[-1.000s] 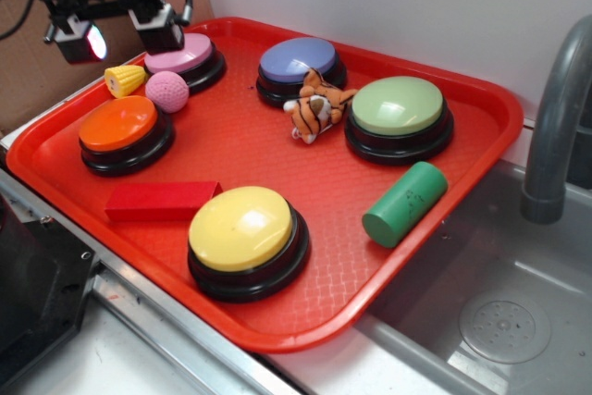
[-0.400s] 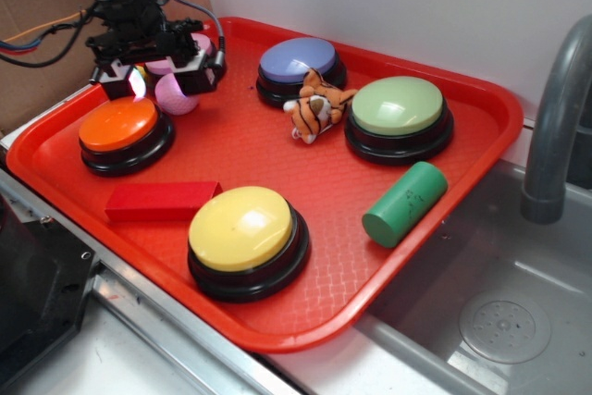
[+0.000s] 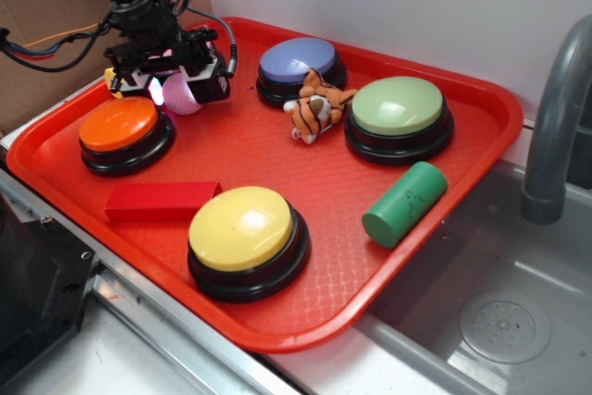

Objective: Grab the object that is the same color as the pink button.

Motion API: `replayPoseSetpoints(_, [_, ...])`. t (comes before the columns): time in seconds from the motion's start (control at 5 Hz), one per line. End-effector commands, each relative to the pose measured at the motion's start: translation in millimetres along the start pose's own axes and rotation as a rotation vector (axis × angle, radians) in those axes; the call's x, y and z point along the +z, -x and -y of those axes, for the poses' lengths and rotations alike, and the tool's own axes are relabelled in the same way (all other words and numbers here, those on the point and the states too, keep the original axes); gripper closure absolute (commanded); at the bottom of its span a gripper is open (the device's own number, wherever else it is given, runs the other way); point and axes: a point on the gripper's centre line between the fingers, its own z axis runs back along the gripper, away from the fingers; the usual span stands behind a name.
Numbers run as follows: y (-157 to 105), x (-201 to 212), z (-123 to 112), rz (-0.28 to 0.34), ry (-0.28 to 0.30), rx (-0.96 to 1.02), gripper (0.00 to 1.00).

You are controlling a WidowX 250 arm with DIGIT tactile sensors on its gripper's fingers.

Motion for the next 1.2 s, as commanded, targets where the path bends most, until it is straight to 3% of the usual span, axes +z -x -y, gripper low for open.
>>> replayPoseSetpoints(0.0, [0, 6, -5, 0.045, 0.013, 0.022, 1.00])
replayPoseSetpoints(0.4, [10, 78, 20, 0.018, -0.041, -0.131, 1.00])
replayPoseSetpoints(0.8, [59, 132, 79, -0.092, -0.023, -0.507, 1.00])
replayPoseSetpoints(1.0, [80, 143, 83, -0.095, -0.006, -0.549, 1.00])
